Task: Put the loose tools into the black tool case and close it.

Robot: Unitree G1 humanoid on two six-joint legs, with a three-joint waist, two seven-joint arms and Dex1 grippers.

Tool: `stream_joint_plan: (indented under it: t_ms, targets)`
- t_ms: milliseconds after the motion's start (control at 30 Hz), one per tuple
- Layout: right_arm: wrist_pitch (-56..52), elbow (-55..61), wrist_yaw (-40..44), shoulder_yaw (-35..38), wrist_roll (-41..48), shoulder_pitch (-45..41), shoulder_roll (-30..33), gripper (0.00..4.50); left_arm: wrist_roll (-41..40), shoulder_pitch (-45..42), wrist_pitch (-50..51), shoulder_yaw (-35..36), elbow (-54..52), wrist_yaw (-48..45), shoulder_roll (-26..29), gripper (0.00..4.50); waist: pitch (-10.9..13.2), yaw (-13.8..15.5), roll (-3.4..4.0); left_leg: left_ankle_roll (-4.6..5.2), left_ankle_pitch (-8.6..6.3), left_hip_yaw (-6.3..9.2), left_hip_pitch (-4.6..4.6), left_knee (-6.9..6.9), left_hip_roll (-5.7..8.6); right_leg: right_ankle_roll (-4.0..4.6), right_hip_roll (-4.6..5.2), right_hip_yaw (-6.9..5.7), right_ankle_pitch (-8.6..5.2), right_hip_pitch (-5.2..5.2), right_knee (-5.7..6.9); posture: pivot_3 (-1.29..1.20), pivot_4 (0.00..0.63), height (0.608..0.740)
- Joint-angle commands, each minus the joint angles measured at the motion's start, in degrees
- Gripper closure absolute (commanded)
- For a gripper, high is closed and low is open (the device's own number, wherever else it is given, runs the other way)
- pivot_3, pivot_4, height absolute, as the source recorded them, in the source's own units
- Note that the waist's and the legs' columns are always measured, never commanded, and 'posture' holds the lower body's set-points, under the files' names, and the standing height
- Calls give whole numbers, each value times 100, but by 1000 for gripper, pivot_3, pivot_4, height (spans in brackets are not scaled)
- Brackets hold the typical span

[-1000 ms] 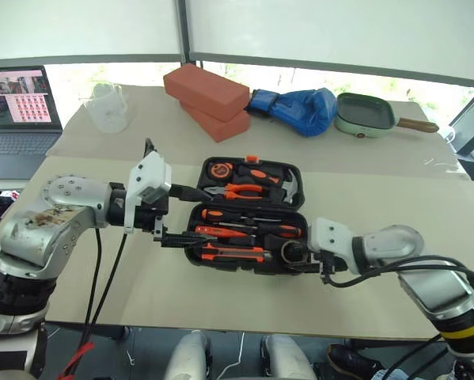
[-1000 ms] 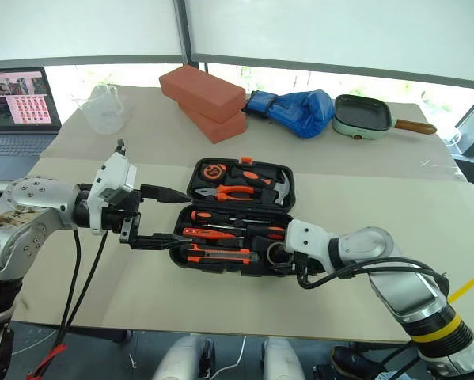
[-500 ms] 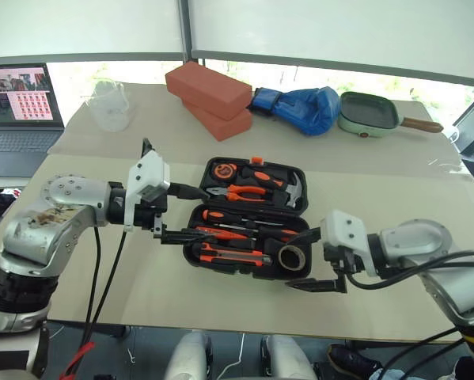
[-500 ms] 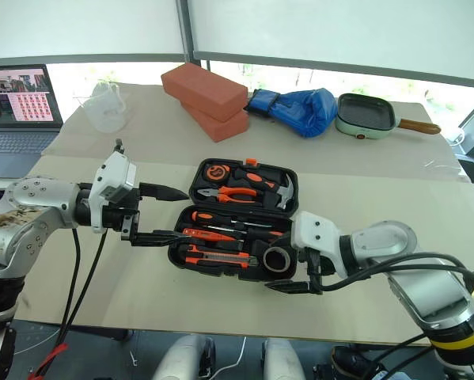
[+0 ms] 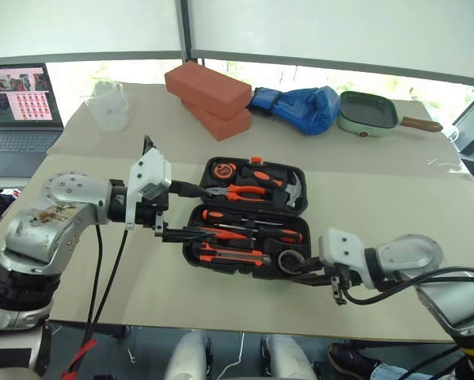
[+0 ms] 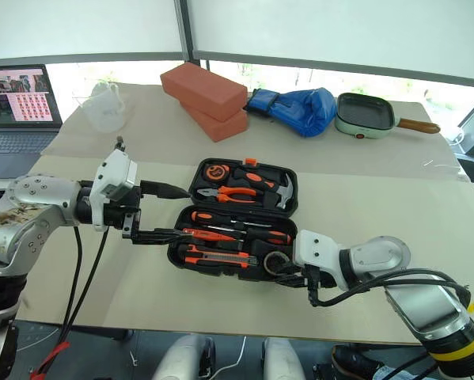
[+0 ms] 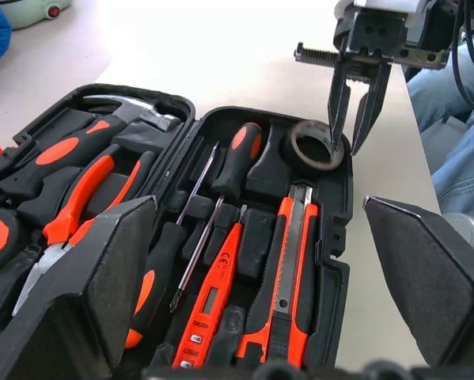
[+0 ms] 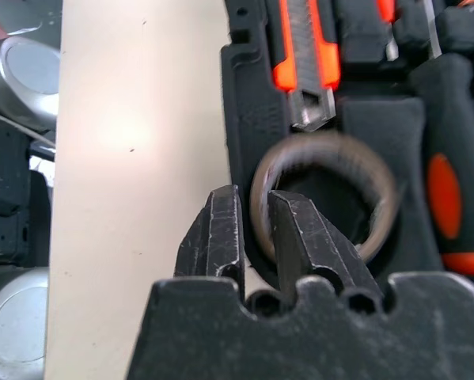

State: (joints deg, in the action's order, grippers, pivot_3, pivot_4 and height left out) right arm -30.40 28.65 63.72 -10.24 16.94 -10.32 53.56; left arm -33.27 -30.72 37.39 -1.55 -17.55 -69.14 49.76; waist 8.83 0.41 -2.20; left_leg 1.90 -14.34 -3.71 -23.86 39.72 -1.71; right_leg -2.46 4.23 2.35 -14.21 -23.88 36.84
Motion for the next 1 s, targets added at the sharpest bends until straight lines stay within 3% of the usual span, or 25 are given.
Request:
stream_joint_plan:
  t_ms: [33,167,300,433,567,600,633,667,733,1000]
  targets:
    - [81,34,-11,105,-52,-104,79,3515,1,-104,-50,1,-44,-23,14,0,0,1,0,0,0,0,0,0,0,0,0,0,0,0,0,0,150,738]
    - [5,99,48,188,22,-177,129,3515,2,-119,-41,-18,-30,-18,-5,0,0,4,0,0,0,0,0,0,0,0,0,0,0,-2,1,0,150,738]
    - [-555,240,-112,746,759,-346,-79,3515,-37,-130,44,-17,29,44,-57,0,0,5,0,0,0,-1,0,1,0,0,0,2,0,-3,3,0,150,738]
    - [-1381,175,-307,1835,1781,-226,-124,2509,311,210,-161,10,357,205,7,0,0,15,0,0,0,0,-1,-1,0,0,1,2,0,-2,3,0,150,738]
    - [-1418,-283,-577,2345,1783,-111,-85,1138,694,423,-440,185,856,538,6,0,1,20,-2,0,0,0,0,-1,-1,1,1,1,1,-2,3,0,150,738]
    - [-1305,-639,-661,2391,1625,-112,-78,744,799,486,-551,251,1070,615,17,251,1,18,-2,0,0,-1,0,0,-1,2,2,1,1,-2,4,0,150,738]
    - [-1220,-887,-717,2417,1521,-115,-73,726,872,528,-632,290,1220,663,26,507,1,17,-2,0,0,-1,0,0,-1,1,2,1,1,-2,3,0,150,738]
    - [-1128,-1099,-753,2416,1430,-124,-73,916,943,566,-693,297,1355,691,45,670,1,18,-2,0,0,-2,0,0,-1,1,2,1,1,-2,3,0,150,738]
    - [-847,-1561,-784,2281,1201,-179,-109,1334,1202,630,-934,243,1736,786,40,1483,0,17,-1,0,0,-6,0,-2,2,1,6,2,2,-5,3,0,150,738]
    - [45,-2637,-898,1445,376,-571,-561,3960,1851,325,-1552,-133,2749,1058,-531,4251,0,11,0,0,0,-13,-15,2,2,0,4,4,3,-23,14,0,150,738]
